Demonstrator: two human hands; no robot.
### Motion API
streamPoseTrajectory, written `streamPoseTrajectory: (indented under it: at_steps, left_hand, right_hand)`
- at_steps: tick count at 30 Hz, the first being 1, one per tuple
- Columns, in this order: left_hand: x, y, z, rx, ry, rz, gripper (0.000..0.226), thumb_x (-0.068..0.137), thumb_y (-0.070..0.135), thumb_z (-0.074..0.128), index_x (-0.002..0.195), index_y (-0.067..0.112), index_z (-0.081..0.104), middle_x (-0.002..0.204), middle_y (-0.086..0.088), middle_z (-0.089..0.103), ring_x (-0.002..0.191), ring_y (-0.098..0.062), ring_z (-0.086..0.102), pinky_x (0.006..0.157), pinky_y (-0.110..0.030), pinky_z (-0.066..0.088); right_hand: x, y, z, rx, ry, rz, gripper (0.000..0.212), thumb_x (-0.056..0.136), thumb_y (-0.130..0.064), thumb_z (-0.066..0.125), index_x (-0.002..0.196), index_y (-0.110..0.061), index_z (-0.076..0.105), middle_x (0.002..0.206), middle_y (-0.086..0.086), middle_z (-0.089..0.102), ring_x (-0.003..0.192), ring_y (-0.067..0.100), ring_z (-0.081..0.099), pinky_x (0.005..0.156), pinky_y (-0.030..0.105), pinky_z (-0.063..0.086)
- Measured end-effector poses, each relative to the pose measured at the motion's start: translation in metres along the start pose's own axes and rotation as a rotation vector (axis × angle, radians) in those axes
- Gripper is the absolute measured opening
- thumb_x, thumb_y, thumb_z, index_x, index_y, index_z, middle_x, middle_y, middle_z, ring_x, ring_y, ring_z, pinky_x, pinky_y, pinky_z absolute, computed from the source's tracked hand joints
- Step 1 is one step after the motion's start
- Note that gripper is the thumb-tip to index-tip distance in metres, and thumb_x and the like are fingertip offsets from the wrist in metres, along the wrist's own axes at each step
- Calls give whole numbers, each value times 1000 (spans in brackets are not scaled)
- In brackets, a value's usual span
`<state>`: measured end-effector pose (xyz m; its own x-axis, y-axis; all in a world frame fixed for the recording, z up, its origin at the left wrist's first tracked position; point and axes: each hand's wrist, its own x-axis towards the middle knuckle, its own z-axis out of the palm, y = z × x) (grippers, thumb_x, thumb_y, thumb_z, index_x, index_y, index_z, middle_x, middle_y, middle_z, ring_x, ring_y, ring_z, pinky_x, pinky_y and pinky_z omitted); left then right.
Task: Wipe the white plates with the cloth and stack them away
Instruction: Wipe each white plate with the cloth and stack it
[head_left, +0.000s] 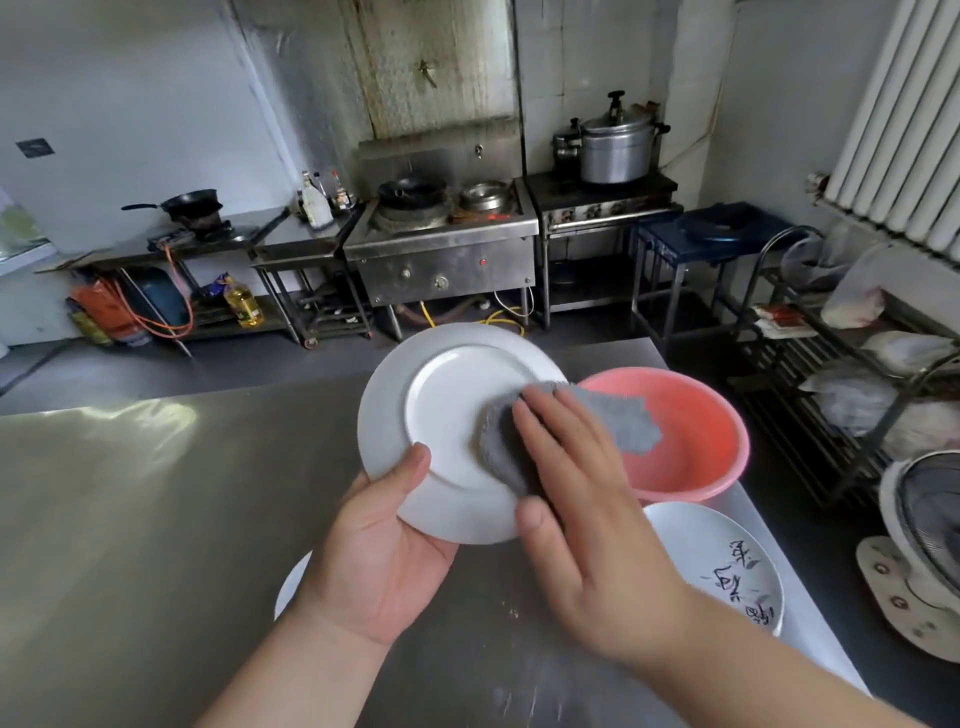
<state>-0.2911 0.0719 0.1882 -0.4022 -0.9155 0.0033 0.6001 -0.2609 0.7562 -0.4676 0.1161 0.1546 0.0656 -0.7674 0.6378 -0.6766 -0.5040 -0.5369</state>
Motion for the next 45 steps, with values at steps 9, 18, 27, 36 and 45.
streamPoseTrajectory:
  at_steps: [9, 18, 27, 36, 45]
  left_hand:
    - [8, -8, 3, -87, -16, -13, 48, 101, 21, 52, 146, 6, 58, 152, -25, 53, 140, -39, 54, 110, -50, 50]
    - [14, 4, -4, -26, 113, -43, 49, 104, 36, 49, 142, 10, 64, 145, -16, 63, 133, -32, 62, 99, -46, 58]
    - [13, -9, -19, -61, 178, -73, 52, 104, 27, 47, 150, 3, 53, 147, -24, 58, 134, -39, 59, 102, -50, 57]
    - [32, -29, -8, -85, 163, -91, 52, 106, 31, 45, 149, 4, 53, 145, -22, 61, 134, -36, 60, 109, -49, 52]
    - [37, -23, -20, -78, 108, -135, 43, 103, 30, 49, 135, 9, 69, 144, -21, 62, 133, -39, 61, 98, -53, 57]
  right_hand:
    - [-20, -18, 39, 59, 121, 71, 64, 112, -42, 25, 164, -5, 24, 174, 13, 7, 160, 41, -4, 127, 57, 9]
    - [41, 28, 6, 272, 188, 223, 45, 110, -24, 39, 148, -9, 55, 159, -1, 47, 151, 9, 38, 123, 42, 34]
    - [-20, -5, 41, -8, -48, 153, 72, 110, -55, 25, 164, -7, 24, 175, 2, 7, 162, 29, -7, 130, 49, 4]
    - [8, 18, 44, 71, 157, 331, 61, 109, -47, 33, 161, -16, 32, 168, -23, 11, 158, 9, 13, 130, 39, 15]
    - [24, 50, 21, 185, 153, 378, 62, 104, -52, 37, 153, -16, 51, 162, -10, 40, 151, 3, 31, 125, 37, 29]
